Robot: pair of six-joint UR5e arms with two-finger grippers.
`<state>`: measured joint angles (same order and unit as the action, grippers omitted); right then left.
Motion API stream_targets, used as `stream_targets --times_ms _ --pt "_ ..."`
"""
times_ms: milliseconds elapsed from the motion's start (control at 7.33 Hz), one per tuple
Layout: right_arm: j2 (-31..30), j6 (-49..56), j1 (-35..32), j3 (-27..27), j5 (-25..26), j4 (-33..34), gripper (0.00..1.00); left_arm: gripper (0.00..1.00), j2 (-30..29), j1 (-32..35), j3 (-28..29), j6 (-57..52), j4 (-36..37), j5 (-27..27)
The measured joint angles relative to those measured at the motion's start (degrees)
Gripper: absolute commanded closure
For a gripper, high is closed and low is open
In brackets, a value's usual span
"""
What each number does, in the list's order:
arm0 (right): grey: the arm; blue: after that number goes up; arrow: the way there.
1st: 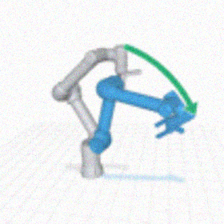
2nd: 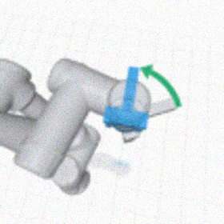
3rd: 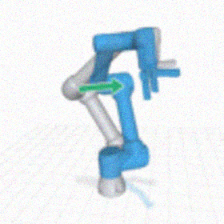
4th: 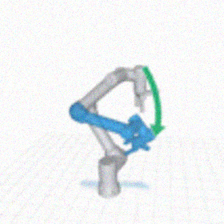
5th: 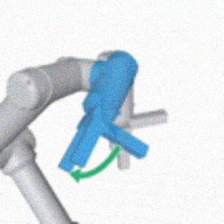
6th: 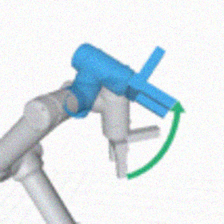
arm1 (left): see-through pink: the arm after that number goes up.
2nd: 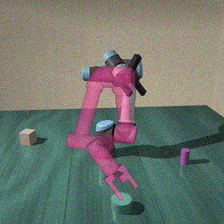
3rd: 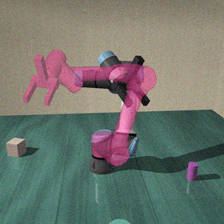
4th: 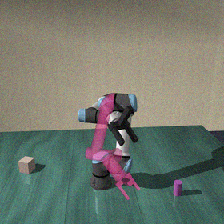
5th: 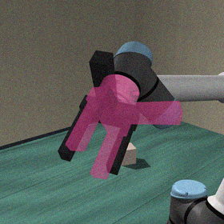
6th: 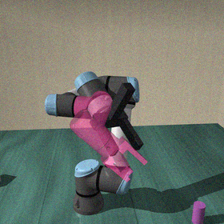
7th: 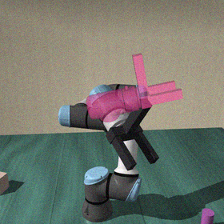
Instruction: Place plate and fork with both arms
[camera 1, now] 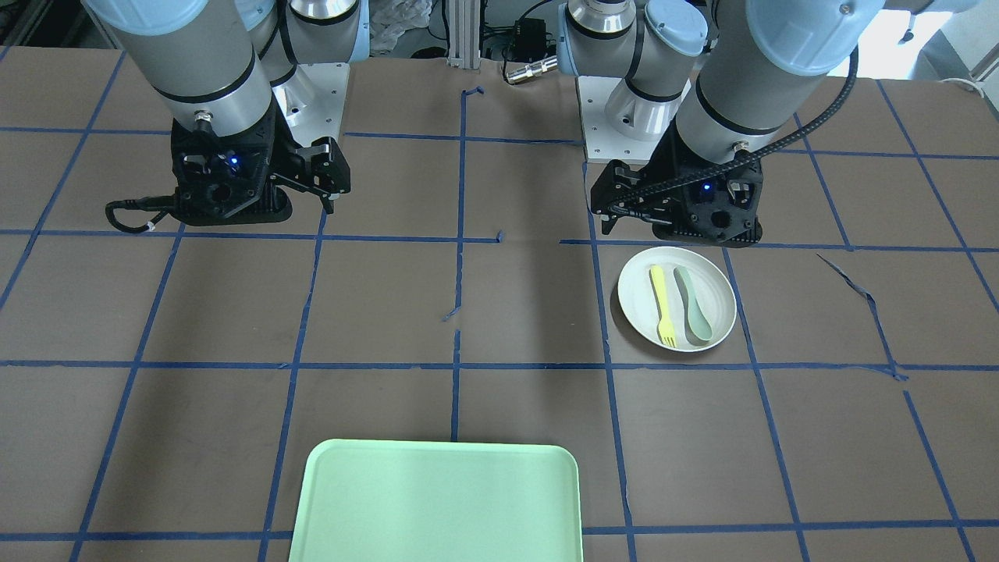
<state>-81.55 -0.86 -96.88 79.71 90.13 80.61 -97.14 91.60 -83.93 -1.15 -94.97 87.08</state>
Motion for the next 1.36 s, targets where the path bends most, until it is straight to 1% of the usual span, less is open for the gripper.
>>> stream_targets --times_ms 409,955,1364 --pt "0.07 0.23 -0.25 -0.14 0.48 0.37 0.0 0.0 -0.22 -0.59 -1.3 0.64 0.47 0.25" --pt "0.07 0.3 0.23 -0.34 0.85 0.71 0.0 0.0 -0.27 -0.56 -1.5 -0.77 2.71 2.59" --pt "0.08 0.14 0.22 -0.28 0.8 0.77 0.0 0.0 0.14 -0.22 -1.66 -2.24 3.05 3.56"
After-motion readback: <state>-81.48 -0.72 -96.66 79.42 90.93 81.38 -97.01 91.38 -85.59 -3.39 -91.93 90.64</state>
